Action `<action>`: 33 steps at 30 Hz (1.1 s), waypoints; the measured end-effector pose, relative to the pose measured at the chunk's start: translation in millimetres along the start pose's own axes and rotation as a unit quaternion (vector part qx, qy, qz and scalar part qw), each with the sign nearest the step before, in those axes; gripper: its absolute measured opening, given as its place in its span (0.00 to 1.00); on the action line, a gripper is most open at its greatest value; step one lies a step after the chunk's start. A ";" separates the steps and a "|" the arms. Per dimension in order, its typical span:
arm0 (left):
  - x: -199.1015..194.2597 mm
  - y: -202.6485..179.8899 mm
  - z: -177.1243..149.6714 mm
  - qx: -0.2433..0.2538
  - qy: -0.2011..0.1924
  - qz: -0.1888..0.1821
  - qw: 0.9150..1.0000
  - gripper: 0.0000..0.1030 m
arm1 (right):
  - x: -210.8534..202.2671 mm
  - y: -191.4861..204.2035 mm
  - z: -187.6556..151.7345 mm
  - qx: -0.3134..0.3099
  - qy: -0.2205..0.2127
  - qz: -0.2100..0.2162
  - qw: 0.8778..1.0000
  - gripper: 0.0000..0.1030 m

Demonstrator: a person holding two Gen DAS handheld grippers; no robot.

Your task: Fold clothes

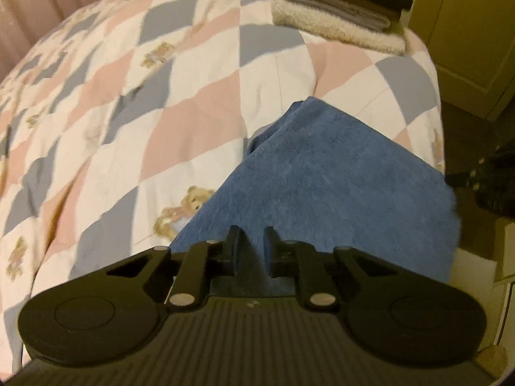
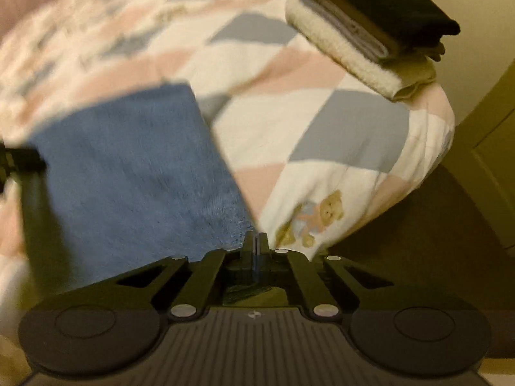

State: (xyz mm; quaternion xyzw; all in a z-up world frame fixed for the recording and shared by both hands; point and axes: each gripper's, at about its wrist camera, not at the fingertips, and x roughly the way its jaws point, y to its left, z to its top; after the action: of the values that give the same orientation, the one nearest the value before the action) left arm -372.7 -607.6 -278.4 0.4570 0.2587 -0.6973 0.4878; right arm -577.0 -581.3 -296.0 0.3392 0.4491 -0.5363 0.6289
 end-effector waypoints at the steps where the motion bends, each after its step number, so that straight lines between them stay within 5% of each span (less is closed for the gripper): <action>1: 7.6 -1.1 5.4 0.010 0.006 0.002 1.000 0.12 | 10.0 1.7 1.5 -0.002 0.012 -0.003 1.000 0.01; 5: 13.6 3.1 23.4 0.014 0.030 0.005 0.999 0.12 | 20.2 5.1 16.3 0.000 0.034 -0.006 0.999 0.07; 7: 0.5 6.7 24.5 -0.006 0.037 0.009 0.999 0.12 | 2.7 3.4 22.8 0.002 0.010 -0.004 1.000 0.07; 12: -23.7 12.5 17.7 -0.075 0.058 0.020 0.995 0.14 | -15.4 3.7 39.2 -0.006 -0.033 0.076 0.997 0.14; 19: 40.5 16.0 41.5 -0.144 0.106 0.089 0.980 0.13 | 44.8 26.8 101.3 -0.153 -0.049 0.169 0.973 0.13; 24: 72.6 9.4 58.9 -0.132 0.139 0.125 0.973 0.06 | 85.5 21.0 118.9 -0.190 0.003 0.203 0.961 0.11; 28: 34.2 3.0 56.4 -0.152 0.123 0.142 0.970 0.09 | 68.7 7.7 125.6 -0.196 0.009 0.216 0.956 0.11; 33: -27.3 -23.3 12.6 -0.218 0.121 0.126 0.960 0.12 | 21.8 -26.9 104.9 -0.200 0.003 0.248 0.948 0.17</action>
State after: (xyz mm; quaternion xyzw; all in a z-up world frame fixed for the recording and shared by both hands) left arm -396.0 -596.6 -250.4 0.4493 0.4022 -0.4963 0.6245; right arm -581.8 -689.9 -276.3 0.3086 0.4504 -0.2617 0.7959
